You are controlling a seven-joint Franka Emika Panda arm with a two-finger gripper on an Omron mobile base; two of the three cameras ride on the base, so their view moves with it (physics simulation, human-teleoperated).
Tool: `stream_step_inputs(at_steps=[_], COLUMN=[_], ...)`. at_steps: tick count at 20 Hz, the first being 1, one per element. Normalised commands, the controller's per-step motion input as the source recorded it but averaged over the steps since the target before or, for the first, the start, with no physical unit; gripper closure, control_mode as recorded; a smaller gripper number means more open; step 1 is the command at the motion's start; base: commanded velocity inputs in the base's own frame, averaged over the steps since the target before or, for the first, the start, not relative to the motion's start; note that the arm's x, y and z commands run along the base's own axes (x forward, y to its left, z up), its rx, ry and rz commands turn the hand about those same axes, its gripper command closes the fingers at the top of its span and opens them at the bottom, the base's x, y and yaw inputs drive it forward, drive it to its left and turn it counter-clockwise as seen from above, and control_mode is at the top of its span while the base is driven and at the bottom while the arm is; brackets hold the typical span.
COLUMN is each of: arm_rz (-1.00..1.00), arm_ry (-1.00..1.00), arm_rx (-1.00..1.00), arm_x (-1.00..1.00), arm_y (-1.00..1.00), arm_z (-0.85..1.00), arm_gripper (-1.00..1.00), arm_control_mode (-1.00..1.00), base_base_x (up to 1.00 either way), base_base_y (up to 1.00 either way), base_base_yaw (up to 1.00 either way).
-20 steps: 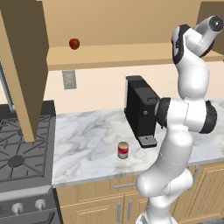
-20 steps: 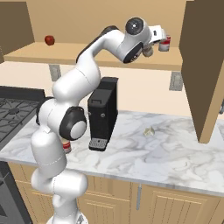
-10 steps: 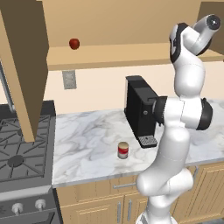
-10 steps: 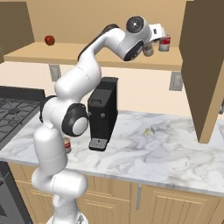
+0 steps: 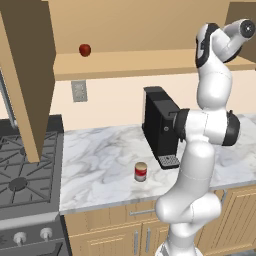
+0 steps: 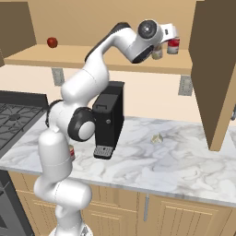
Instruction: Pick the cans from the counter and place them in their designated side in the cabinet.
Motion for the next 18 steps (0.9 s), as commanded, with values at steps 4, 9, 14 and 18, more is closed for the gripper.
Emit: stream_step_inputs(at_steps=[4,9,14,18], arm_rz=[0.07,0.07,0.08,0.07], arm_ry=[-0.17,-0.15,-0.09,-0.06], arm_rx=[0.0,0.0,0.0,0.0], arm_x=[0.0,0.0,0.0,-0.05], arm_y=[-0.15,-0.01,0.18,0.47], arm_z=[0.09,0.14,0.12,0.11], arm_gripper=[-1.0,-1.0,-1.0,-1.0], arm_control_mode=[-1.0,-1.0,-1.0,-1.0], base_base_x=[0.0,0.0,0.0,0.0], base_base_y=[0.0,0.0,0.0,0.0], base_base_yaw=[0.0,0.0,0.0,0.0])
